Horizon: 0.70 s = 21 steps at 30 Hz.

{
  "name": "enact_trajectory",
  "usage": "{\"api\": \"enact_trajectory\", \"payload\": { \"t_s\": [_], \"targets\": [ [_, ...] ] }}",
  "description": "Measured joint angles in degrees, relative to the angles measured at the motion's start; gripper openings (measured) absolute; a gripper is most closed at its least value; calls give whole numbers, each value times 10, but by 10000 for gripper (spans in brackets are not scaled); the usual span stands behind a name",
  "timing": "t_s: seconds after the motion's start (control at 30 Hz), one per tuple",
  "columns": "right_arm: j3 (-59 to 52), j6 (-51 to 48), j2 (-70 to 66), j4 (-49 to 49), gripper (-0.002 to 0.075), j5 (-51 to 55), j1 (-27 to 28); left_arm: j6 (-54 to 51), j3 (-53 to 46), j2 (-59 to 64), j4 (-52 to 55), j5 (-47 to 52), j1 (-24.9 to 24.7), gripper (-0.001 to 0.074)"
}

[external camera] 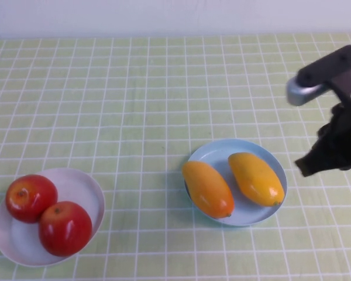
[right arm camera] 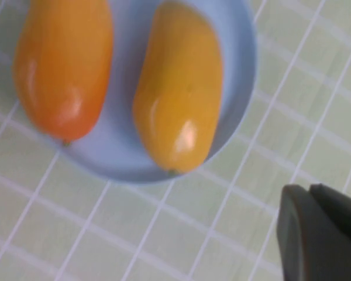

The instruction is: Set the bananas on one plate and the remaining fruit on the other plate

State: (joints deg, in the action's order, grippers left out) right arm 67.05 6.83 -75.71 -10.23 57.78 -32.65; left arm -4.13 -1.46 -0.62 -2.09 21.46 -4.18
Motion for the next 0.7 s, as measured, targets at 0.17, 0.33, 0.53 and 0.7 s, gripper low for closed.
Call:
{"api": "enact_trajectory", "payload": {
  "t_s": [0.17, 0.33, 0.53, 0.7],
  "targets": [
    [-228, 0, 163, -77, -15, -290, 68, 0, 0, 0, 0, 0, 0, 4],
    [-468, 54, 346, -83, -15, -482, 215, 0, 0, 0, 0, 0, 0, 4],
    [-648, 78, 571, -66, -15, -533, 320, 0, 0, 0, 0, 0, 0, 4],
    [-684, 80, 682, -25, -15, -519, 348, 0, 0, 0, 0, 0, 0, 4]
  ]
}}
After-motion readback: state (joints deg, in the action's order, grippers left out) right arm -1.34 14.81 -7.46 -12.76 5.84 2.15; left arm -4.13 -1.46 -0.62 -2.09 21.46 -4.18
